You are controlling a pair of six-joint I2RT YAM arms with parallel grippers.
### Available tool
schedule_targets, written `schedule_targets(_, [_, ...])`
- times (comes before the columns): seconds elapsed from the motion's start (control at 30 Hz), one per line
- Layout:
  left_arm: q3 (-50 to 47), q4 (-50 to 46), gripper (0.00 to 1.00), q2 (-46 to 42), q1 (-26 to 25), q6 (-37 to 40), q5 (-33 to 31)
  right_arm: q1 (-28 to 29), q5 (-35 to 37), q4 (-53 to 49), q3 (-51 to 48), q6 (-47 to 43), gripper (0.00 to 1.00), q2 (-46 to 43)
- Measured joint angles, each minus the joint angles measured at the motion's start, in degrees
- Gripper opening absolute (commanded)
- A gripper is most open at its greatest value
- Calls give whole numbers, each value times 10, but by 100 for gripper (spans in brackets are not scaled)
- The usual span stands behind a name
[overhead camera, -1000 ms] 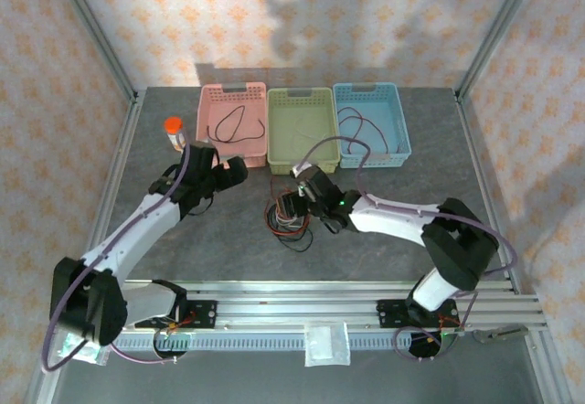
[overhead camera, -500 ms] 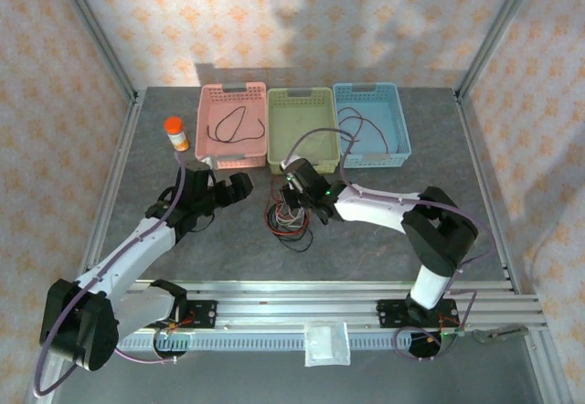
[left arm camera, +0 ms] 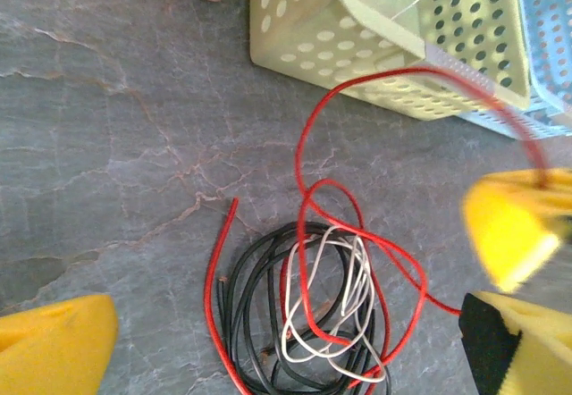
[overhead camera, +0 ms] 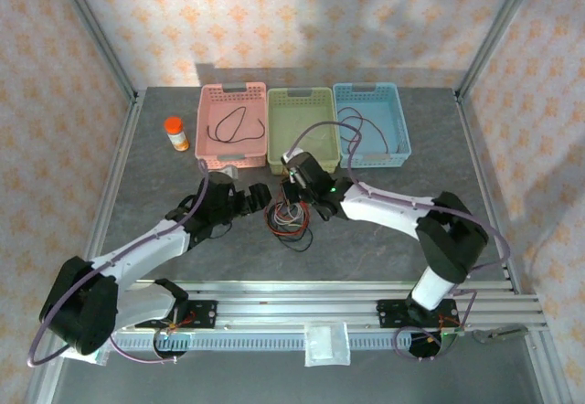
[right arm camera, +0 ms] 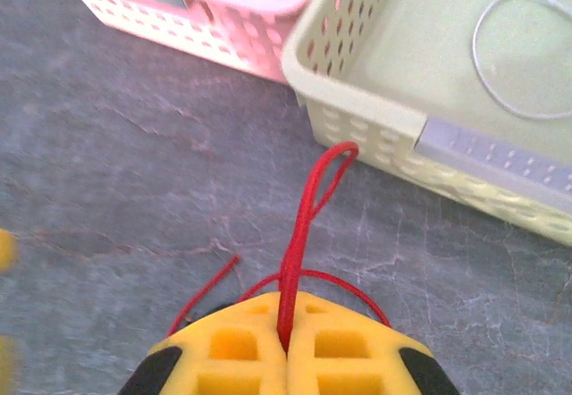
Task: Untangle the cables
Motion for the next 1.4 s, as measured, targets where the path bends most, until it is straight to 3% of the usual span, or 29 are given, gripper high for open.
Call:
schedule_targets(0.33, [17, 62, 99, 117, -63, -27, -43, 0, -19, 0, -2, 19, 0, -96])
schedule_targets(0.57, [64, 79, 99, 174, -75, -30, -48, 0, -46, -4, -5, 24, 0, -149])
schedule_targets(1.1, [37, 166, 99, 143, -75, -18, -31, 0, -62, -11, -7, 34, 0, -161])
schedule_targets(1.4, [43, 172, 99, 155, -75, -35, -61, 0, -101, -11, -7, 31, 0, -161])
